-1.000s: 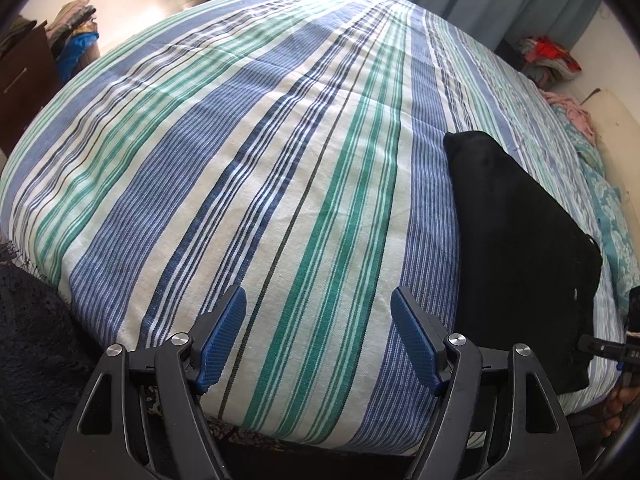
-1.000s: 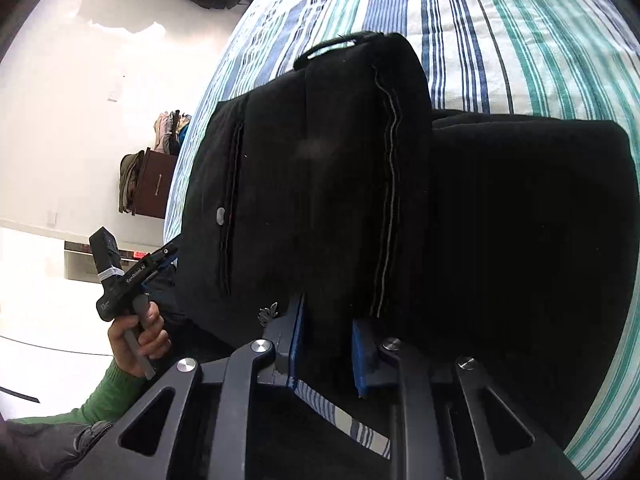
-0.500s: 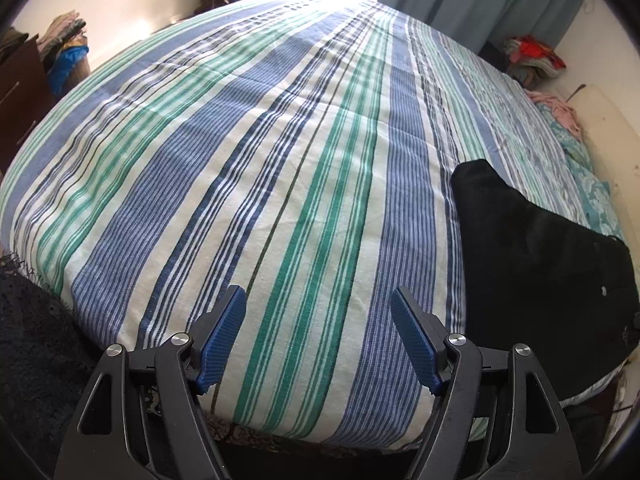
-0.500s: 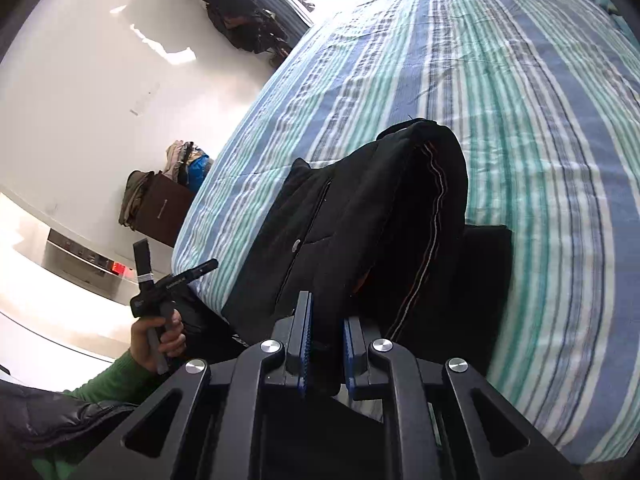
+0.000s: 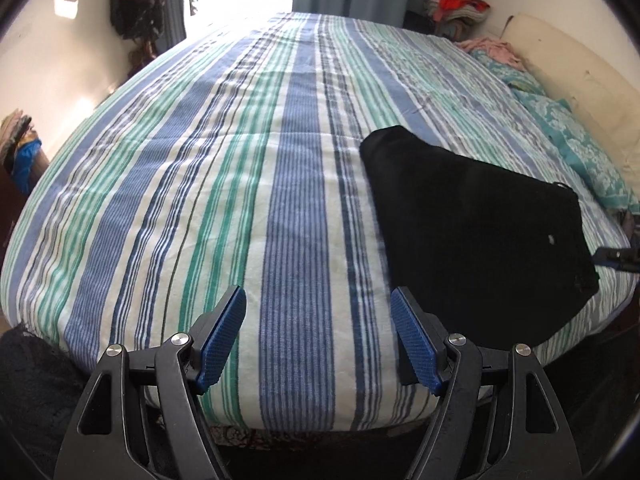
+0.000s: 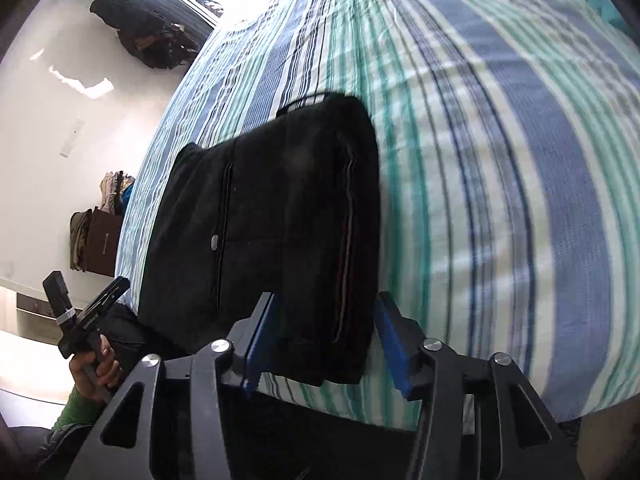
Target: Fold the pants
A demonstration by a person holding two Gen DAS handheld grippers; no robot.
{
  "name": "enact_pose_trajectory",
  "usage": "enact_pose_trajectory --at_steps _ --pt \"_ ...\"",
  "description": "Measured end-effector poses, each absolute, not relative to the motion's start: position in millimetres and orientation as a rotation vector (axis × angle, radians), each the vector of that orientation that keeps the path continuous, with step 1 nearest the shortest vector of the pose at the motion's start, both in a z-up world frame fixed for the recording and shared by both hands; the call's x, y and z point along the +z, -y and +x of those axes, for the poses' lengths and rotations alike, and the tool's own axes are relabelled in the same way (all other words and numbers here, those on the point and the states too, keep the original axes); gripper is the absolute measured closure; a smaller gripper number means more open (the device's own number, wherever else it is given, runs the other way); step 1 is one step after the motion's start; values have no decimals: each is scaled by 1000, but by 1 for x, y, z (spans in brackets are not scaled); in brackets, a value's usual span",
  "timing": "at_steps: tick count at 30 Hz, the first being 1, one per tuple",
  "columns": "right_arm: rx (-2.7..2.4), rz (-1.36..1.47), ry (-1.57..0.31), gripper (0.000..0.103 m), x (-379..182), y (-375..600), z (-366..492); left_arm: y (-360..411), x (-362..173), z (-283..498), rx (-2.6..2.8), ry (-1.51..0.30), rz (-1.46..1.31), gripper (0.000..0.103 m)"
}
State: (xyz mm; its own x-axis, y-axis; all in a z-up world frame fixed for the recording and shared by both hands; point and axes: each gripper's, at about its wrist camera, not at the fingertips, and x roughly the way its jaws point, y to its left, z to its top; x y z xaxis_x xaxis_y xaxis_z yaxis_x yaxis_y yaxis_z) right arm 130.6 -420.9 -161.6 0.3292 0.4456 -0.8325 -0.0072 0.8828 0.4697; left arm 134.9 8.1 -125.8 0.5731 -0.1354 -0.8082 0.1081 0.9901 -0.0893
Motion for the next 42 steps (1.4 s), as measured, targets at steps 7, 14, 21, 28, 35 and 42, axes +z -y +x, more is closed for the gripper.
enact_pose_trajectory --at_steps 7,14,21,28,35,42 --pt "405 354 -940 51 -84 391 159 65 -125 141 -295 -916 111 26" --pt "161 239 -1167 57 -190 368 203 87 -166 141 -327 -1004 238 19" --pt "170 274 -1010 57 -144 386 141 62 -142 137 -302 -1005 93 18" --pt "248 237 -975 57 -125 353 70 63 -158 139 -274 -1055 102 18" --pt "160 314 -1025 57 -166 352 56 56 -151 133 -259 -1044 94 18" --pt "15 279 -786 11 -136 356 16 40 -139 138 -180 -1017 48 14"
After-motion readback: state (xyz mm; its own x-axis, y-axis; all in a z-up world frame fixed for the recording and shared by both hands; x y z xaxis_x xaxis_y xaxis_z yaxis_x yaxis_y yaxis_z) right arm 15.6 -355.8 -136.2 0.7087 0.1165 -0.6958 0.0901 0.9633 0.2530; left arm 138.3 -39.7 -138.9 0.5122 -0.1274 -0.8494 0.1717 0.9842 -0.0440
